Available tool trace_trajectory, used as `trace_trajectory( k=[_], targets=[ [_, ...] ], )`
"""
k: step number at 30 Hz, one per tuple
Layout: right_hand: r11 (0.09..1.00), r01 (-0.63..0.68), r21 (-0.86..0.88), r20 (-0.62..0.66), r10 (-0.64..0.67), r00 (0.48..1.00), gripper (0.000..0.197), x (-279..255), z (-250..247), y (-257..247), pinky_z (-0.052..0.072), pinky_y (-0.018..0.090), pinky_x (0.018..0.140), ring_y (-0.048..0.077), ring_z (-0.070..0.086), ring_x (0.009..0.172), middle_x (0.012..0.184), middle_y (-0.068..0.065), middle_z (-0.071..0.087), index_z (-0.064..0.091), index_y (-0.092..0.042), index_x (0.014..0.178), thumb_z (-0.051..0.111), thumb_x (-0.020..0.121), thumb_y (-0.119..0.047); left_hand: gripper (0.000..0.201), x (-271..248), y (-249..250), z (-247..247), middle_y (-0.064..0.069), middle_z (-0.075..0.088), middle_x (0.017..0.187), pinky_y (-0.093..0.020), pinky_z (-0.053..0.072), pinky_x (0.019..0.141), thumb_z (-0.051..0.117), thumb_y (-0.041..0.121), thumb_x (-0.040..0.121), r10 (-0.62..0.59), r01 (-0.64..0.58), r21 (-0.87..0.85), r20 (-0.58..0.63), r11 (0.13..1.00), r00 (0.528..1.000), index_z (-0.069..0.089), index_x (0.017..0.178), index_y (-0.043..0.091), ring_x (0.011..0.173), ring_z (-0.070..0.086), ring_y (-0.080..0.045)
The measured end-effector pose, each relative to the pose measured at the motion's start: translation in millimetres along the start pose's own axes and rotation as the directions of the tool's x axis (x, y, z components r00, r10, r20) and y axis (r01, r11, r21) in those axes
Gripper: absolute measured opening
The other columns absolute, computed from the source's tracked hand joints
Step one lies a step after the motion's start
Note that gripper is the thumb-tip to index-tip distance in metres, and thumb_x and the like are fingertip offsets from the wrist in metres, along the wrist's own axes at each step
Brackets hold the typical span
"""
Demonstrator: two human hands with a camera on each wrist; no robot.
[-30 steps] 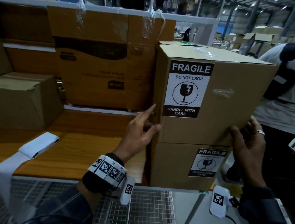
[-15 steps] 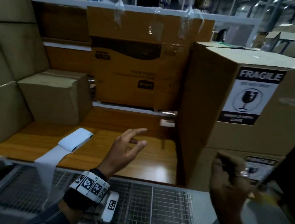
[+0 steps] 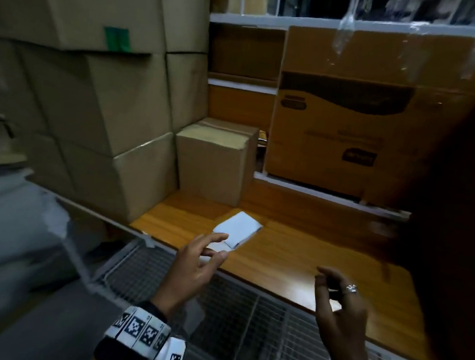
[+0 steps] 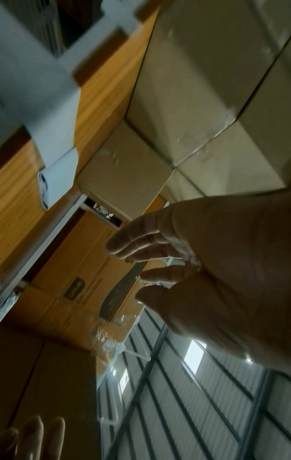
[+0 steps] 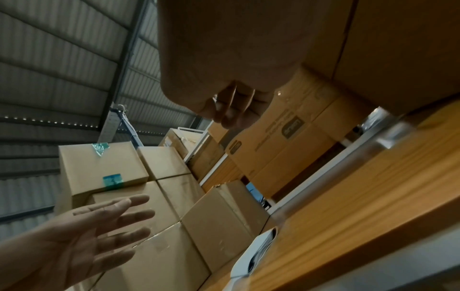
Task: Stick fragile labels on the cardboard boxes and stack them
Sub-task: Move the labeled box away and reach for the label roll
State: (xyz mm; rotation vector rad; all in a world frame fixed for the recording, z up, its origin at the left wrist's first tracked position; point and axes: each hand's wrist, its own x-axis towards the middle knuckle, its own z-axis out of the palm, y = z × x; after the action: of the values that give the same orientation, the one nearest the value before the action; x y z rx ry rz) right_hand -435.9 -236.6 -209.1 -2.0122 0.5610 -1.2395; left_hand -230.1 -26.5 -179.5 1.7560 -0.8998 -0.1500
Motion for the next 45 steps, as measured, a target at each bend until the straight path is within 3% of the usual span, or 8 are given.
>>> trace_trajectory(
  k=[7,11,18,26,29,34,39,45],
  targets=[
    [0.996,-0.07,0.059,0.201,0.056,0.978,0.025,35,82,-8,0.052,0.021,0.063,0.005,0.064,0.086,0.098,-0.006,0.068,0.066,-0.027,0.114,0.065,0.097,-0.008,0.041,20,-44,-59,0.018,0.059,0.133,-0.019,0.054,0.084,0.064,0.038,0.098,-0.086,0.09,0.039,-0.09,0.995,0.992,0.055,0.139,0.039,0.11,0.062,0.003],
    [0.99,-0.079,0.113,0.244,0.05,0.968,0.028,77,127,-8,0.054,0.018,0.067,0.003,0.065,0.089,0.101,-0.005,0.068,0.062,-0.024,0.119,0.065,0.098,-0.007,0.045,63,-63,-79,0.015,0.058,0.133,-0.028,0.057,0.086,0.065,0.037,0.098,-0.116,0.124,0.051,-0.135,0.991,0.984,0.051,0.141,0.038,0.108,0.061,0.007],
    [0.982,-0.115,0.149,0.294,0.067,0.953,0.037,173,208,1,0.05,0.018,0.079,0.009,0.062,0.107,0.12,0.0,0.063,0.056,-0.021,0.137,0.064,0.101,-0.019,0.058,172,-89,-99,0.006,0.053,0.136,-0.01,0.046,0.075,0.066,0.034,0.098,-0.149,0.17,0.074,-0.227,0.983,0.962,0.043,0.151,0.028,0.116,0.057,-0.007],
    [0.997,0.024,0.078,0.361,-0.051,0.931,0.051,269,292,22,0.048,0.052,0.106,0.024,0.05,0.133,0.145,0.007,0.052,0.048,-0.023,0.149,0.064,0.101,-0.026,0.075,285,-130,-113,-0.005,0.044,0.155,-0.052,0.047,0.109,0.069,0.038,0.095,-0.225,0.211,-0.08,-0.292,0.974,0.929,0.031,0.157,0.025,0.137,0.049,-0.022],
    [0.997,-0.027,0.076,0.382,-0.004,0.924,0.055,287,314,27,0.044,0.055,0.111,0.024,0.042,0.141,0.154,0.008,0.044,0.042,-0.026,0.154,0.061,0.102,-0.024,0.075,313,-141,-117,-0.007,0.04,0.159,-0.053,0.042,0.113,0.065,0.033,0.098,-0.262,0.239,-0.11,-0.299,0.965,0.918,0.024,0.16,0.024,0.142,0.043,-0.024],
    [0.993,-0.102,0.055,0.395,0.072,0.916,0.058,300,336,34,0.038,0.057,0.117,0.023,0.037,0.147,0.16,0.004,0.04,0.038,-0.026,0.156,0.058,0.103,-0.016,0.098,348,-159,-122,-0.005,0.027,0.166,-0.055,0.037,0.117,0.069,0.056,0.084,-0.302,0.272,-0.143,-0.269,0.952,0.915,0.013,0.161,0.032,0.149,0.034,-0.024],
    [0.974,-0.197,0.113,0.407,0.136,0.903,0.066,300,345,41,0.035,0.054,0.121,0.022,0.034,0.15,0.165,-0.003,0.032,0.031,-0.032,0.159,0.056,0.103,-0.009,0.094,368,-170,-123,-0.01,0.023,0.166,-0.054,0.032,0.12,0.073,0.035,0.092,-0.323,0.292,-0.147,-0.27,0.945,0.907,0.011,0.162,0.027,0.15,0.03,-0.029],
    [0.955,-0.254,0.154,0.346,0.189,0.919,0.071,297,351,39,0.034,0.048,0.122,0.022,0.032,0.151,0.166,-0.003,0.031,0.035,-0.034,0.156,0.058,0.099,0.0,0.083,379,-172,-131,-0.013,0.027,0.152,-0.046,0.038,0.116,0.076,0.034,0.09,-0.278,0.283,-0.026,-0.282,0.959,0.918,0.03,0.158,0.022,0.137,0.042,-0.032]
  ],
)
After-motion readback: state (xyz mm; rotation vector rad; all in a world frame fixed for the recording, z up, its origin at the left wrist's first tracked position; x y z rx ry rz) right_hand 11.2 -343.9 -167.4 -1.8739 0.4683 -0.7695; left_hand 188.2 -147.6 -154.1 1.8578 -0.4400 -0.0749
